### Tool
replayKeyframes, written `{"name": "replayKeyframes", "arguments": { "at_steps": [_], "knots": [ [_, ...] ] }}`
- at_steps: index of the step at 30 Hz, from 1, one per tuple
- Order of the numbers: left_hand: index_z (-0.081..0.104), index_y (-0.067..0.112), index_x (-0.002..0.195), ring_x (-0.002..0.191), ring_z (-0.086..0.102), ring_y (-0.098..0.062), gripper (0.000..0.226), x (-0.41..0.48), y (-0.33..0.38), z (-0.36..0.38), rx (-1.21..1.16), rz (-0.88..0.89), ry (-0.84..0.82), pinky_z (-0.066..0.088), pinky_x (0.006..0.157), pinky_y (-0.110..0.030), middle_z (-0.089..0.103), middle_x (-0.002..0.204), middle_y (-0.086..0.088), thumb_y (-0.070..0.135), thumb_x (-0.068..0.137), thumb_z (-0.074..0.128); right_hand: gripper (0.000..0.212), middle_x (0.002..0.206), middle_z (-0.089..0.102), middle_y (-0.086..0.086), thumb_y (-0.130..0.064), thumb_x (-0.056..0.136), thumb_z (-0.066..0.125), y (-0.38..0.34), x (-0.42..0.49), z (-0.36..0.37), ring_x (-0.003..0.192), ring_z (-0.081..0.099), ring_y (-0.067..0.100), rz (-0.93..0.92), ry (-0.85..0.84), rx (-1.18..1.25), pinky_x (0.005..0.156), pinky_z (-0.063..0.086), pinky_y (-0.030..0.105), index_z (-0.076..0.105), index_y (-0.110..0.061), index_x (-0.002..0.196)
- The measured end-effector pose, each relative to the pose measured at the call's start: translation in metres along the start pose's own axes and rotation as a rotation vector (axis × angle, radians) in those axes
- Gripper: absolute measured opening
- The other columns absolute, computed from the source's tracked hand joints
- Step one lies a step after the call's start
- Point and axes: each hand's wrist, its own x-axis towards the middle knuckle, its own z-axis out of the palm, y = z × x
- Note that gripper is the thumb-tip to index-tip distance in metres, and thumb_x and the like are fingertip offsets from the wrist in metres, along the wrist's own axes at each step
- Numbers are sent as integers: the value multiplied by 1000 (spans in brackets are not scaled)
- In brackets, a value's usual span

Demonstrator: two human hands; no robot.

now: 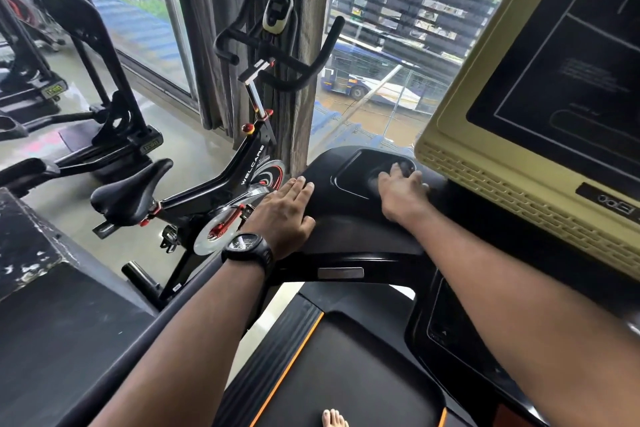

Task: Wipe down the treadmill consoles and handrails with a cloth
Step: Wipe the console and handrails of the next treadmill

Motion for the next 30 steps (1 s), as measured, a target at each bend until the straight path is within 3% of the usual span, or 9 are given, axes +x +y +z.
{"name": "replayKeyframes", "arguments": {
  "at_steps": [4,6,10,13,17,22,28,30],
  "knots": [
    [24,14,158,154,14,-18,76,-1,0,0,6,8,2,16,124,-36,18,166,-9,42,87,31,46,160,30,7,1,92,50,4,2,5,143,26,50,-41,59,93,112,35,61,52,-12,136],
    [24,15,158,154,14,-18,78,-2,1,1,6,5,7,16,124,-37,19,166,-9,42,85,29,46,155,34,4,-1,91,51,9,11,-3,140,31,44,30,36,236,107,39,59,51,-13,136],
    [24,15,158,154,14,-18,77,-2,0,1,12,6,13,14,125,-35,19,166,-9,42,87,30,50,156,36,9,-7,91,46,9,5,13,141,30,47,241,227,441,106,36,66,44,-14,141],
    [22,15,159,154,12,-18,69,0,-1,2,16,11,12,12,125,-35,16,167,-8,37,96,39,54,154,40,17,-10,93,47,11,14,8,141,32,47,339,197,465,110,34,62,38,-10,147],
    [22,16,159,154,12,-17,68,1,-2,3,15,14,10,12,125,-34,16,167,-7,35,97,44,61,156,35,23,-16,95,51,7,25,1,142,32,48,338,99,357,113,34,57,31,-6,151],
    [22,17,159,154,12,-17,68,2,-1,4,17,4,13,12,125,-34,16,167,-6,33,97,45,68,164,11,31,-19,99,45,-5,-1,17,143,27,52,234,72,203,112,33,58,16,-5,158],
    [22,16,158,154,12,-18,69,1,-2,4,26,8,15,14,125,-37,16,167,-7,37,95,39,64,165,20,21,-18,95,47,6,10,4,143,29,47,232,87,390,114,33,55,29,-9,155],
    [22,16,158,154,12,-17,68,1,-1,4,23,9,13,14,125,-37,17,167,-7,35,96,42,64,166,15,22,-19,95,47,-1,5,6,145,25,49,214,64,331,115,30,56,29,-9,155]
  ]
}}
